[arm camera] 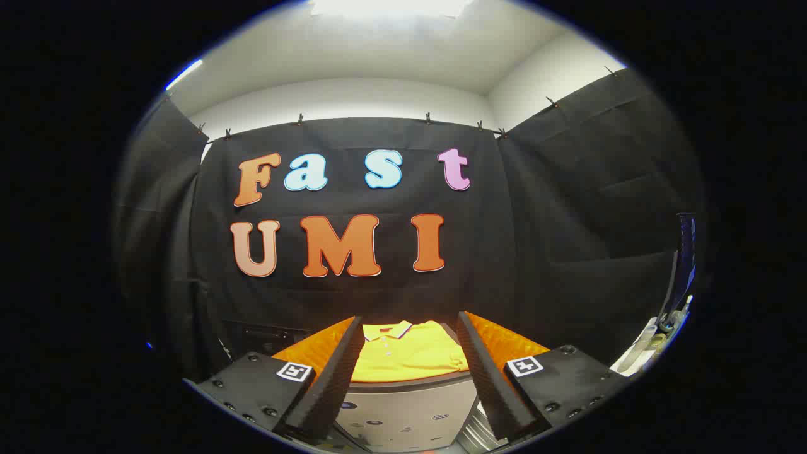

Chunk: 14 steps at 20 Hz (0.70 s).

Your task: Put the clothes into the washing machine and then close the washing machine lid.

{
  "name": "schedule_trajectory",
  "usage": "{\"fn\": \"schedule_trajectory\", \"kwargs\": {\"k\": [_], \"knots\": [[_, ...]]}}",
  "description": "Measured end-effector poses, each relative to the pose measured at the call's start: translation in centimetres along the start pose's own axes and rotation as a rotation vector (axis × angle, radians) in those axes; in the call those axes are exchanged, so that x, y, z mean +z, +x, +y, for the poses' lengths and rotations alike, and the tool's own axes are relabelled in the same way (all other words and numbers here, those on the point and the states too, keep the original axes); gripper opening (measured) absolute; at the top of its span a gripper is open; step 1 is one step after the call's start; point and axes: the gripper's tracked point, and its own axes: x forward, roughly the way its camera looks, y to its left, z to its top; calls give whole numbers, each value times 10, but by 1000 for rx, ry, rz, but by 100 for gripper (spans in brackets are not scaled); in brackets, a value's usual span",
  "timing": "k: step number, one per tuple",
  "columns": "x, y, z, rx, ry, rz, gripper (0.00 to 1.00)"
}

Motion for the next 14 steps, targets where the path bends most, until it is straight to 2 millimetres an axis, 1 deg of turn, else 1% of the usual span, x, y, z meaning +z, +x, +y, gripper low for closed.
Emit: {"fn": "schedule_trajectory", "kwargs": {"k": [7, 12, 14], "knots": [[5, 14, -5, -29, -7, -22, 96], [8, 18, -1, -44, -41, -22, 96], [8, 24, 2, -43, -47, -23, 96]]}}
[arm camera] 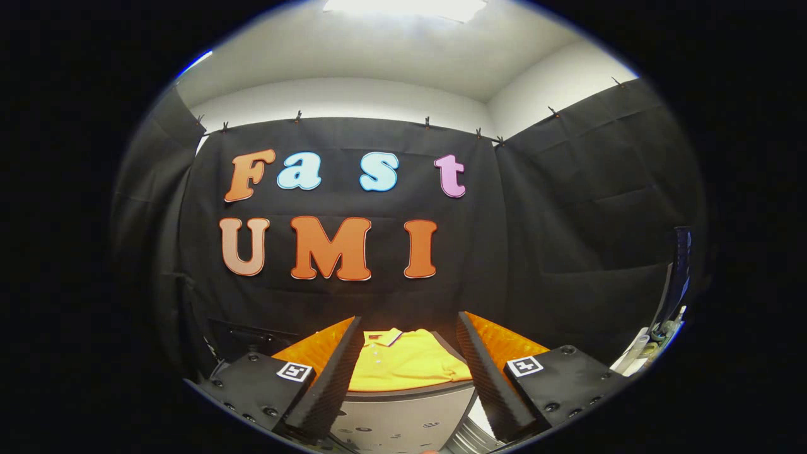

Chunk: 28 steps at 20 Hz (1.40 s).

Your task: Put the clothes into the washing machine and then close the washing machine lid.

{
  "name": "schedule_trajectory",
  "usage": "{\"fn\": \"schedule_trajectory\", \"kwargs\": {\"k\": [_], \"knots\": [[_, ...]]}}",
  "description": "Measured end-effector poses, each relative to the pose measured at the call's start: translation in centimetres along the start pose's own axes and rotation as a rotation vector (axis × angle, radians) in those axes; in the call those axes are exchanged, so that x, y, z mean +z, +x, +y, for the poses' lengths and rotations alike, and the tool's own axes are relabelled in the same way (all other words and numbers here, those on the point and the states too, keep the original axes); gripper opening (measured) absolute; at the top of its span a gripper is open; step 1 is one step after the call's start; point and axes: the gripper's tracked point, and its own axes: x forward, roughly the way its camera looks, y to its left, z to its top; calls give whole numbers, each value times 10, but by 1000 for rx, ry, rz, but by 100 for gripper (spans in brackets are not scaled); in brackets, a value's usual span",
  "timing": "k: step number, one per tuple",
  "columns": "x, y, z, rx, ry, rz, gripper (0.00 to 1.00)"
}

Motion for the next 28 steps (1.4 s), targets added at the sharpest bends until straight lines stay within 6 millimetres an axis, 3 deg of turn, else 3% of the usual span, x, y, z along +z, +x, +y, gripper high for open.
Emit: {"fn": "schedule_trajectory", "kwargs": {"k": [10, 14, 18, 21, 25, 28], "knots": [[5, 14, 16, 17, 16, 2, 96], [14, 34, 20, 39, 27, 15, 96], [24, 70, 25, 42, 14, 55, 96], [20, 111, 36, 64, -13, 96, 96], [-7, 177, 59, 112, -34, 186, 96], [-45, 219, 73, 140, -38, 291, 96]]}}
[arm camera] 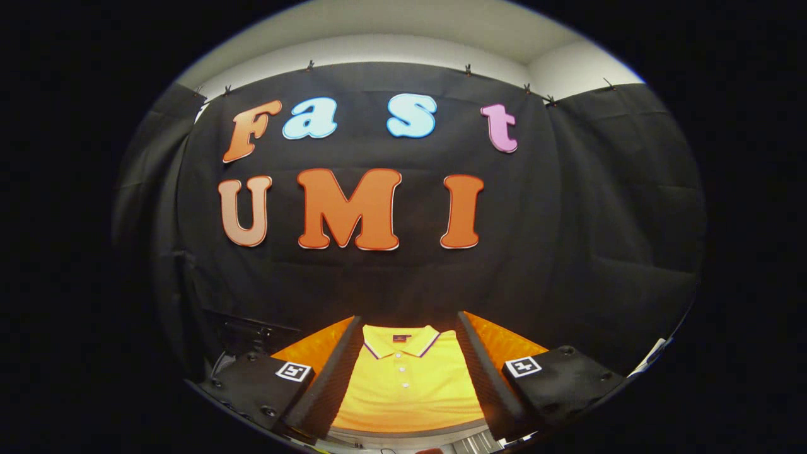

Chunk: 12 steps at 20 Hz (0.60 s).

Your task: Put the clothes into the washing machine and then close the washing machine lid.

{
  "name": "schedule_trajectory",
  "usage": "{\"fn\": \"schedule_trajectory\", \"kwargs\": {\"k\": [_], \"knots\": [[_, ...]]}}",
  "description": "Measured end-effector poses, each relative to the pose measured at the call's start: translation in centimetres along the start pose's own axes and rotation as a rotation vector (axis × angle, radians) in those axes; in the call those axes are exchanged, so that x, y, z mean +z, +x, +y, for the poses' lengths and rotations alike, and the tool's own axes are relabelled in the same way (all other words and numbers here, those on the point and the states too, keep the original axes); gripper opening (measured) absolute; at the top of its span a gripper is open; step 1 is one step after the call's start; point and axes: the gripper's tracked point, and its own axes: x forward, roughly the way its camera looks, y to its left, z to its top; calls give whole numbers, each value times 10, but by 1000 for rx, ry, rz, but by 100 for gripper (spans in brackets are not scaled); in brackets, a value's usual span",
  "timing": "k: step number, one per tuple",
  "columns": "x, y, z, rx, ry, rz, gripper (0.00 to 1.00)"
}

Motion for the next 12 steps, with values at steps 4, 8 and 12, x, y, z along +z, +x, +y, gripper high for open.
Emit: {"fn": "schedule_trajectory", "kwargs": {"k": [4, 8, 12], "knots": [[-48, 65, 12, 53, 25, 182, 97], [-94, 105, 6, 52, 7, 320, 96], [-129, 127, 7, 50, -6, 421, 97]]}}
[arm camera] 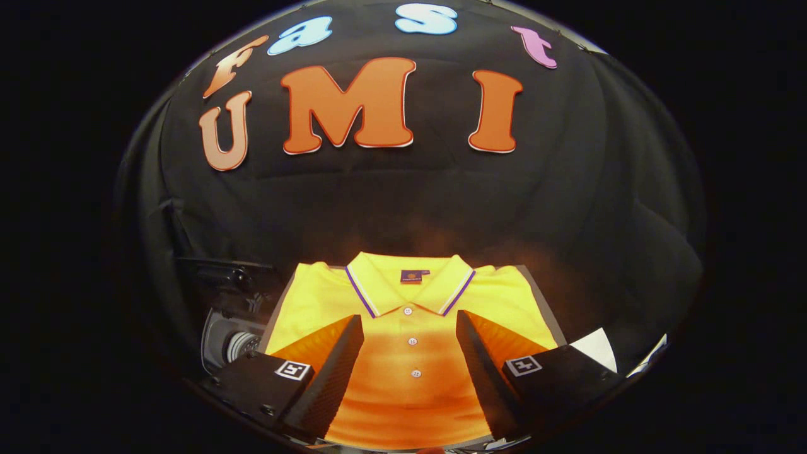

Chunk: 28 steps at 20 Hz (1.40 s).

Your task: Put the clothes into the washing machine and then close the washing machine lid.

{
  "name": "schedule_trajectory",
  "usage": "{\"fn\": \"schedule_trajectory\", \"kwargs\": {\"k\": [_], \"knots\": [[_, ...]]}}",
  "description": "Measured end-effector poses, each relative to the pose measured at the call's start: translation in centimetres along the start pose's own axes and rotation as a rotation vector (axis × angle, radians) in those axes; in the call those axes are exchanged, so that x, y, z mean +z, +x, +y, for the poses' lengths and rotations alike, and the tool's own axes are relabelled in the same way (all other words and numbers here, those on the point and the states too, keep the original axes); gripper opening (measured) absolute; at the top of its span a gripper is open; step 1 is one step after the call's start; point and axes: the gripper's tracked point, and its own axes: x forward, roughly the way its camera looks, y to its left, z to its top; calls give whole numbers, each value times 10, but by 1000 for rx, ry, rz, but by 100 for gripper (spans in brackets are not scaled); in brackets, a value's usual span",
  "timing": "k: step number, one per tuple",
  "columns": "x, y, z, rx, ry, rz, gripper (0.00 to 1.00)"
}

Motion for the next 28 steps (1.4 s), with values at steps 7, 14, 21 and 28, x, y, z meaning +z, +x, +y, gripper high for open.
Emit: {"fn": "schedule_trajectory", "kwargs": {"k": [7, 14, 21, 28], "knots": [[-33, 27, -4, 5, 13, 122, 97], [-44, 36, -9, 21, 31, 135, 97], [-48, 38, -9, 73, -9, 224, 96], [-48, 36, -6, 97, -41, 322, 68]]}}
